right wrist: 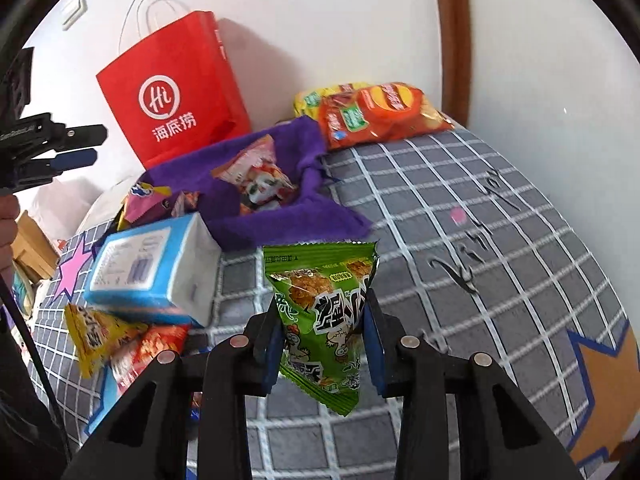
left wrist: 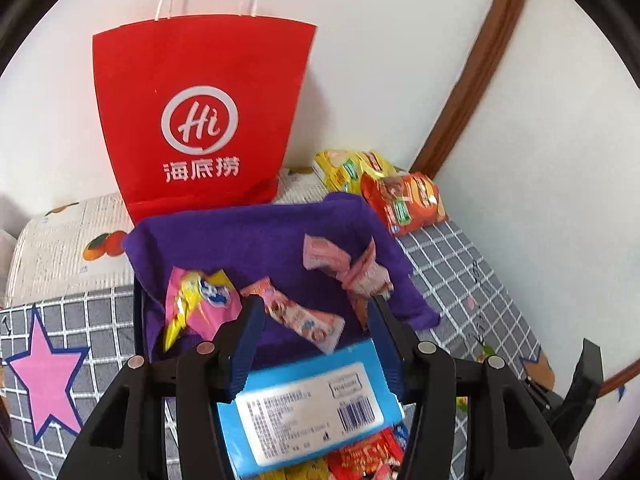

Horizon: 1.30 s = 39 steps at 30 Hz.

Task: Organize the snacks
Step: 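Grasp the yellow triangular snack bag with the left tool while the right tool lifts the green bag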

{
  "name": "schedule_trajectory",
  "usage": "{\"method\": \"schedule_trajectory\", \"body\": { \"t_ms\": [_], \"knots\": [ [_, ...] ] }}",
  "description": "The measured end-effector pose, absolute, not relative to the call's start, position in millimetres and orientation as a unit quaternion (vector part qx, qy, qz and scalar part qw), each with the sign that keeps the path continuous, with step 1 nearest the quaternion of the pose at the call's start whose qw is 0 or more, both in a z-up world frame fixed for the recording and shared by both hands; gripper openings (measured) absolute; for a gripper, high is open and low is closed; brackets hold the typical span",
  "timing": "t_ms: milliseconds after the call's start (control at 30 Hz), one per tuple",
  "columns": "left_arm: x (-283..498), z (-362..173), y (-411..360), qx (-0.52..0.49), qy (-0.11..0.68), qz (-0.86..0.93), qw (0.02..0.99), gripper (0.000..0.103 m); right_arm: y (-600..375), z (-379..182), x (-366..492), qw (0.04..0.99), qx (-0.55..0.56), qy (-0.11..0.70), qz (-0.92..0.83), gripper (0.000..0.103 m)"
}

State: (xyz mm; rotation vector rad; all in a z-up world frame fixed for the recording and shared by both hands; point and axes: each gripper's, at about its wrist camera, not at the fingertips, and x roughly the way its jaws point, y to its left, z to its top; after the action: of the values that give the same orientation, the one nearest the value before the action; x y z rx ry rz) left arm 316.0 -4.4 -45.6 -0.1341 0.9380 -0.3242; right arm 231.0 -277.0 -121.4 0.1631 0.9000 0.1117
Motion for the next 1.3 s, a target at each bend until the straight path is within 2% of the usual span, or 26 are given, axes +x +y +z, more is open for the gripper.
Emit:
{"method": "schedule_trajectory", "body": {
  "t_ms": [467, 533, 767, 1000, 1167, 1200, 1300],
  "knots": [
    [219.1, -101.2, 10.4, -0.053, 0.498, -0.127, 0.856, 0.053, -267.6, -161.0, 223.5, 0.895, 0.078, 0.432, 0.085, 0.035],
    [206.1, -105.5, 8.5, -0.053, 0.496, -0.134, 0.856, 0.06, -267.5, -162.1, 222.3, 0.895, 0.078, 0.428, 0.096, 0.036],
    [197.6, -129.1, 6.9, -0.068, 0.495, -0.106, 0.86, 0.062, -280.5, -168.6, 225.9, 0.882, 0.129, 0.436, 0.124, 0.036],
    [199.8, -148.7, 3.4, -0.071, 0.498, -0.087, 0.86, 0.062, -279.2, -169.5, 227.3, 0.881, 0.13, 0.44, 0.117, 0.042],
    [203.3, -156.1, -1.8, -0.075, 0.492, -0.092, 0.863, 0.059, -280.0, -170.2, 227.9, 0.88, 0.132, 0.441, 0.118, 0.042],
    [203.3, -156.4, -2.1, -0.073, 0.49, -0.091, 0.864, 0.054, -280.6, -170.3, 227.8, 0.88, 0.134, 0.441, 0.118, 0.042],
    [203.3, -155.8, -2.1, -0.07, 0.488, -0.09, 0.865, 0.05, -280.8, -170.4, 227.9, 0.879, 0.135, 0.441, 0.118, 0.042]
  ]
}}
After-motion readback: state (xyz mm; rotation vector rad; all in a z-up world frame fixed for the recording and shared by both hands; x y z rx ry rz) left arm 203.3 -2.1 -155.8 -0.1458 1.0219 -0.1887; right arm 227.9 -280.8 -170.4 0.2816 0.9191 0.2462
